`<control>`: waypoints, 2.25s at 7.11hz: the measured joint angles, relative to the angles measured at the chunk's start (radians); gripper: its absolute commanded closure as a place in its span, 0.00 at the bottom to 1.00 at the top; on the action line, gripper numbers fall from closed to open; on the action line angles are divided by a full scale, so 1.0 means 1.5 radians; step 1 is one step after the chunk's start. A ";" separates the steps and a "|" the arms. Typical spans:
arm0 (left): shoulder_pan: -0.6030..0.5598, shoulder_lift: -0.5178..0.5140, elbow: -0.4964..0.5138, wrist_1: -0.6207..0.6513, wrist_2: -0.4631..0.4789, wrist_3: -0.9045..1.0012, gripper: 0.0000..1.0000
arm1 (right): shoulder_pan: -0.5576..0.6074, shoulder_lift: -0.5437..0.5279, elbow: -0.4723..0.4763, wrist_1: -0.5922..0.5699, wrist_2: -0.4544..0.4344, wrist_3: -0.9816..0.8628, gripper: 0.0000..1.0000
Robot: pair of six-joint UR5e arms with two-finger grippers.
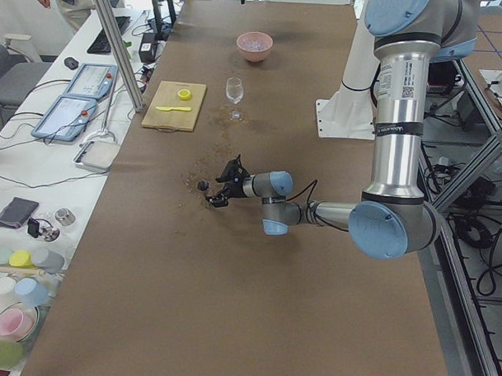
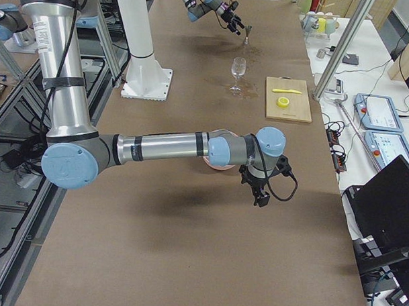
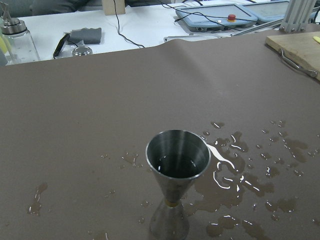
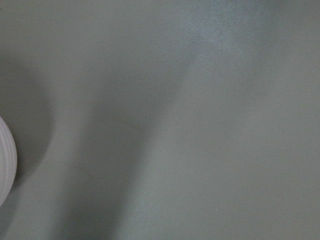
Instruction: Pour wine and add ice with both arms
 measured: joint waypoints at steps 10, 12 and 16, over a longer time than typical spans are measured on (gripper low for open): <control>0.005 -0.053 0.097 -0.062 0.081 0.010 0.47 | 0.000 0.001 -0.003 0.000 0.000 0.000 0.00; 0.005 -0.053 0.101 -0.068 0.081 0.010 1.00 | 0.000 0.001 -0.003 0.000 0.000 0.000 0.00; 0.005 -0.051 0.067 -0.062 0.058 0.024 1.00 | 0.000 0.001 -0.003 0.000 0.001 0.001 0.00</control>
